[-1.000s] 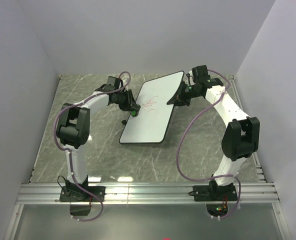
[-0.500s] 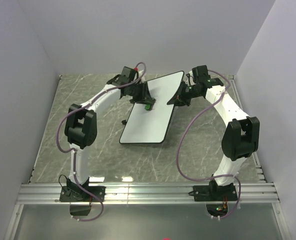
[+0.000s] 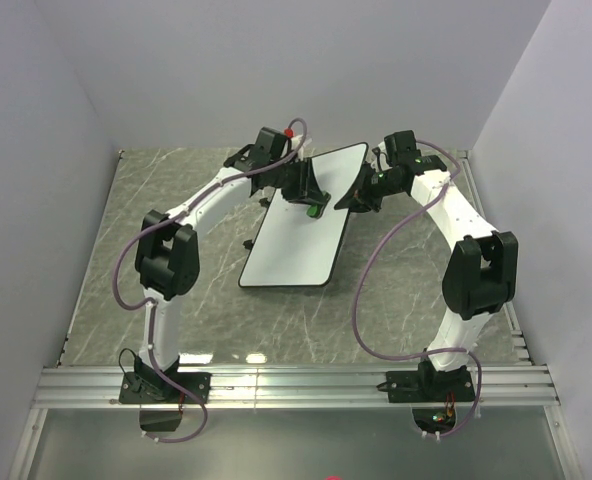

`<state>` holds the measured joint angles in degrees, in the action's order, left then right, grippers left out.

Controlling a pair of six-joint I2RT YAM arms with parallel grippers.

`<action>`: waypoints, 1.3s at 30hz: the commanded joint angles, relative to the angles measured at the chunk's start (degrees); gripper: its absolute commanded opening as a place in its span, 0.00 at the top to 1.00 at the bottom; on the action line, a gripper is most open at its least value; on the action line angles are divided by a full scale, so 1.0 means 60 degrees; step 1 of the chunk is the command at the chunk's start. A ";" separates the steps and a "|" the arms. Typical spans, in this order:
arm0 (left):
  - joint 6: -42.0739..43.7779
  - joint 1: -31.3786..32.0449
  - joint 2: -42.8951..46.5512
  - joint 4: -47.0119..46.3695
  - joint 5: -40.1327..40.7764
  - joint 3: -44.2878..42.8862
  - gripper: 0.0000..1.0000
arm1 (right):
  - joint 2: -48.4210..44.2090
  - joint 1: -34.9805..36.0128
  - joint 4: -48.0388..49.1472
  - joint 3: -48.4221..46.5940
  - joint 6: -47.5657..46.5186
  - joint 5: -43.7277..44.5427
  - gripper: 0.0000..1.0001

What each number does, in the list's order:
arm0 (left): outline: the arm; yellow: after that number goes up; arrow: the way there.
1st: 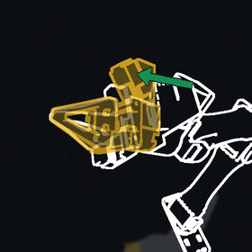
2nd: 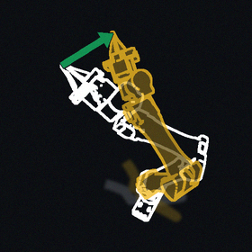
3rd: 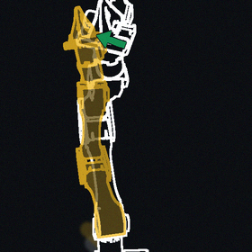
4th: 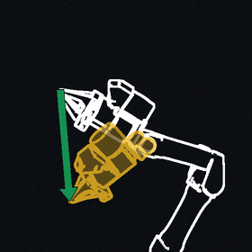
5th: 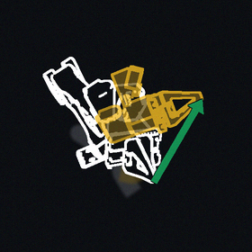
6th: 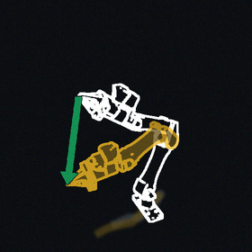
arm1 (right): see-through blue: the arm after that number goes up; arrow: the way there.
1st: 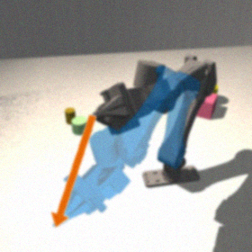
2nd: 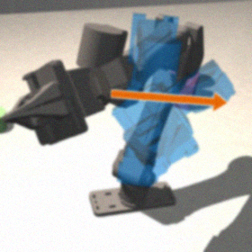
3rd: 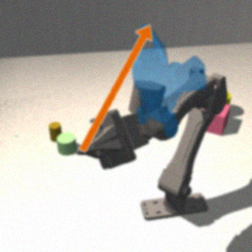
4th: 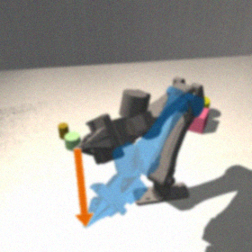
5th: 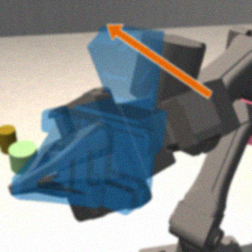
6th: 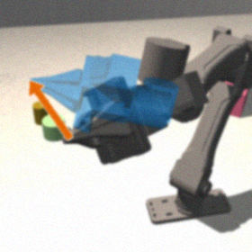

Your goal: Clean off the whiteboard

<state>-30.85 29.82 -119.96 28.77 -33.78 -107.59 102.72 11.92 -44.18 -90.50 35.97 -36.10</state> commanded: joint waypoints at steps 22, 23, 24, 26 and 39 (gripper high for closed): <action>0.0133 -0.0123 0.0438 0.1018 0.0065 0.1428 1.00 | 0.1146 0.0064 -0.1059 -0.1132 -0.1219 0.1680 1.00; 0.0060 0.0038 0.0380 0.1078 -0.0067 0.1206 1.00 | 0.1191 0.0064 -0.1059 -0.1162 -0.1204 0.1666 1.00; -0.0028 0.0112 0.0350 0.1093 -0.0228 0.1000 1.00 | 0.1235 0.0064 -0.1059 -0.1206 -0.1190 0.1651 1.00; -0.0248 0.0272 0.0277 0.1064 -0.0419 0.0518 1.00 | 0.1308 0.0064 -0.1044 -0.1323 -0.1146 0.1622 1.00; -0.0015 -0.0853 -0.1436 0.1722 0.0020 -0.1066 1.00 | 0.1454 0.0064 -0.1234 -0.1454 -0.1219 0.1782 1.00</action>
<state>-31.11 26.85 -123.92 34.70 -33.76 -112.20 109.10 11.68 -49.23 -98.37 34.24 -38.22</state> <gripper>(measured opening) 0.339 0.127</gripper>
